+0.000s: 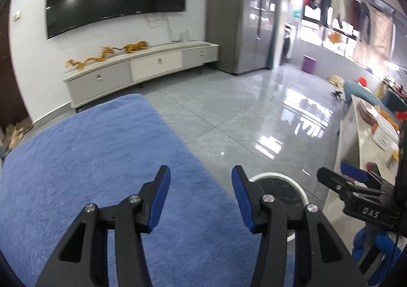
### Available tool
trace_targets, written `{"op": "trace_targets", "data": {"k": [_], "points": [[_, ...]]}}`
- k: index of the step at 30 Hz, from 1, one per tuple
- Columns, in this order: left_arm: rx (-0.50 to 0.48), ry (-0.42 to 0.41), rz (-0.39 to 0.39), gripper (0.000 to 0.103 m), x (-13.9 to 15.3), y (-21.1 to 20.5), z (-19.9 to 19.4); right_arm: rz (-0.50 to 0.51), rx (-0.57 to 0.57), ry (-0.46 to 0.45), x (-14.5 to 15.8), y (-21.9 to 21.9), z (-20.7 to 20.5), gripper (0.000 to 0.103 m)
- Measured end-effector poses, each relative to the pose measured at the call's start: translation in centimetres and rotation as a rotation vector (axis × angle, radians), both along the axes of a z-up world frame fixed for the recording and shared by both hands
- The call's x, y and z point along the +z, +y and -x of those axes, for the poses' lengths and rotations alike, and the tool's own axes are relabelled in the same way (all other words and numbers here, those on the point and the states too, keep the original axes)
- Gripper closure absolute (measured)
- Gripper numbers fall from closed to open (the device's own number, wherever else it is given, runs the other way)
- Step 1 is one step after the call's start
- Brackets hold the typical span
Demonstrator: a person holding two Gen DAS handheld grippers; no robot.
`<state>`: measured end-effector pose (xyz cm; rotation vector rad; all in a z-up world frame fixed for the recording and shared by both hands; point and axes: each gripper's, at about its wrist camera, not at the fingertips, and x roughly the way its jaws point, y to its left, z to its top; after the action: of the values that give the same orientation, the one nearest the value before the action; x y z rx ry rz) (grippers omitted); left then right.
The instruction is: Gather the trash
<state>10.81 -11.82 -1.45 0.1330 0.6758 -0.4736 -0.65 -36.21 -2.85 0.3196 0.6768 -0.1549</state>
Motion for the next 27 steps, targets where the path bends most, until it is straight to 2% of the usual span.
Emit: {"op": "trace_targets", "data": {"k": [2, 4, 12, 27], "points": [[0.032, -0.006, 0.000, 0.051, 0.1, 1.0, 0.0, 0.019, 0.005, -0.002, 0.2, 0.8, 0.0, 0.006], [0.066, -0.019, 0.005, 0.038, 0.2, 2.1, 0.2, 0.040, 0.014, -0.006, 0.5, 1.8, 0.0, 0.005], [0.121, -0.043, 0.003, 0.036, 0.0, 4.2, 1.1, 0.113, 0.042, -0.019, 0.7, 4.6, 0.1, 0.001], [0.198, -0.078, -0.028, 0.035, -1.1, 5.5, 1.1, 0.208, 0.043, -0.024, 0.2, 6.6, -0.4, 0.000]]}}
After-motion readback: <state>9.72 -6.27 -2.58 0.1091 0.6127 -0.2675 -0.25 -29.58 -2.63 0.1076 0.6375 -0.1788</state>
